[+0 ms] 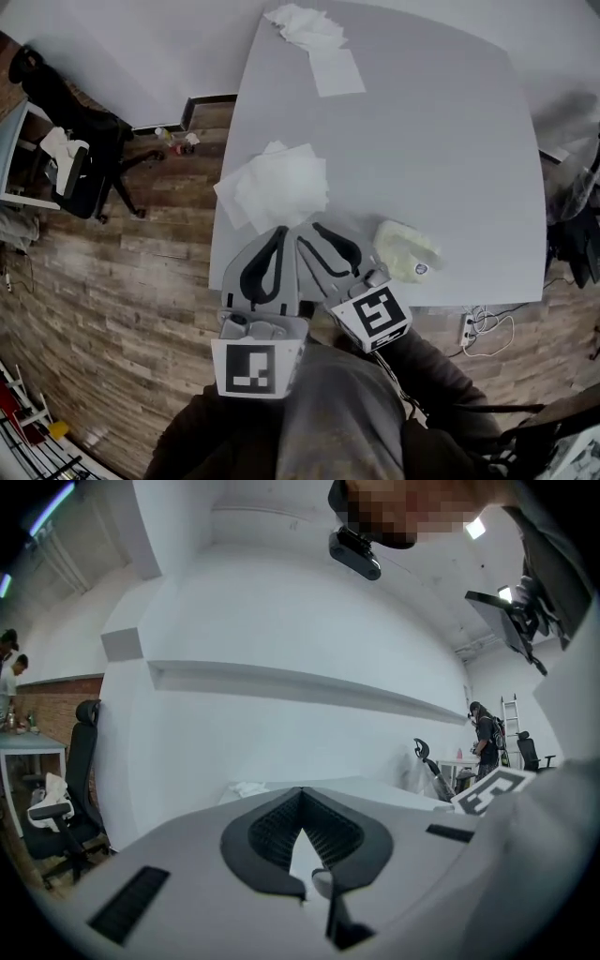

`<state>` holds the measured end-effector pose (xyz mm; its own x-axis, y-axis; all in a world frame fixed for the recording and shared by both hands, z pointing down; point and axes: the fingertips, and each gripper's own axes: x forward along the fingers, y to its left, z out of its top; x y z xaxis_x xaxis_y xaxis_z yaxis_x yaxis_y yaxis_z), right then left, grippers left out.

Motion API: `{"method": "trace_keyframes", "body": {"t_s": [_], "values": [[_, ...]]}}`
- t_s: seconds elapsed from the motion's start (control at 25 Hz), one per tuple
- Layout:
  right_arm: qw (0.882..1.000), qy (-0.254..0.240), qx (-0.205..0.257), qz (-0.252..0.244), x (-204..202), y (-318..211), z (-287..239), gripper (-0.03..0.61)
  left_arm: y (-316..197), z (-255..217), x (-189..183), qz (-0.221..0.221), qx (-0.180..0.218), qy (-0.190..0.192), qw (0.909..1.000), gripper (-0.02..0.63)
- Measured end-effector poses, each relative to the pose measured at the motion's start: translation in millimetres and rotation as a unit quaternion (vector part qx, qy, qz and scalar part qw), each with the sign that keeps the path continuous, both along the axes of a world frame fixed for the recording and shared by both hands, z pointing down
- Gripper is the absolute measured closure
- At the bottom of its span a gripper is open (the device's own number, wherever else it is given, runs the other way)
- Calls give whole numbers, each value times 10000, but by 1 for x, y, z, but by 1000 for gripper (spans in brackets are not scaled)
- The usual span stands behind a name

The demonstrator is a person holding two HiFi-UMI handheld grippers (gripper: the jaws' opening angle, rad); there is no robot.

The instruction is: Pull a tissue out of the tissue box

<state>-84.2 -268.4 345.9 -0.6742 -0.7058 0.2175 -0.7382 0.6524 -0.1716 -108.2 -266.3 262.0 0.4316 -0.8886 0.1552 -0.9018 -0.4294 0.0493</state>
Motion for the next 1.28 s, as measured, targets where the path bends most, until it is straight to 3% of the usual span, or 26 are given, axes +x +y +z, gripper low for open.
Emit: {"method": "trace_keyframes", "body": {"t_s": [0.16, 0.36, 0.48, 0.64, 0.96, 1.28], "values": [[9984, -449, 223, 265, 49, 23, -62, 469, 20, -31, 36, 141, 422, 74, 9990, 615], [9936, -611, 530, 785, 111, 61, -117, 504, 48, -61, 90, 451, 809, 126, 9956, 615], [9900, -569, 671, 1103, 151, 89, -126, 549, 69, -68, 121, 517, 956, 107, 9940, 615], [9883, -584, 697, 1222, 187, 125, -118, 565, 97, -57, 148, 391, 804, 72, 9960, 615], [9876, -584, 670, 1290, 192, 173, -116, 569, 151, -47, 174, 752, 729, -180, 9943, 615], [9824, -476, 538, 1722, 178, 202, -113, 575, 192, -42, 170, 1373, 612, -148, 9885, 615]]}}
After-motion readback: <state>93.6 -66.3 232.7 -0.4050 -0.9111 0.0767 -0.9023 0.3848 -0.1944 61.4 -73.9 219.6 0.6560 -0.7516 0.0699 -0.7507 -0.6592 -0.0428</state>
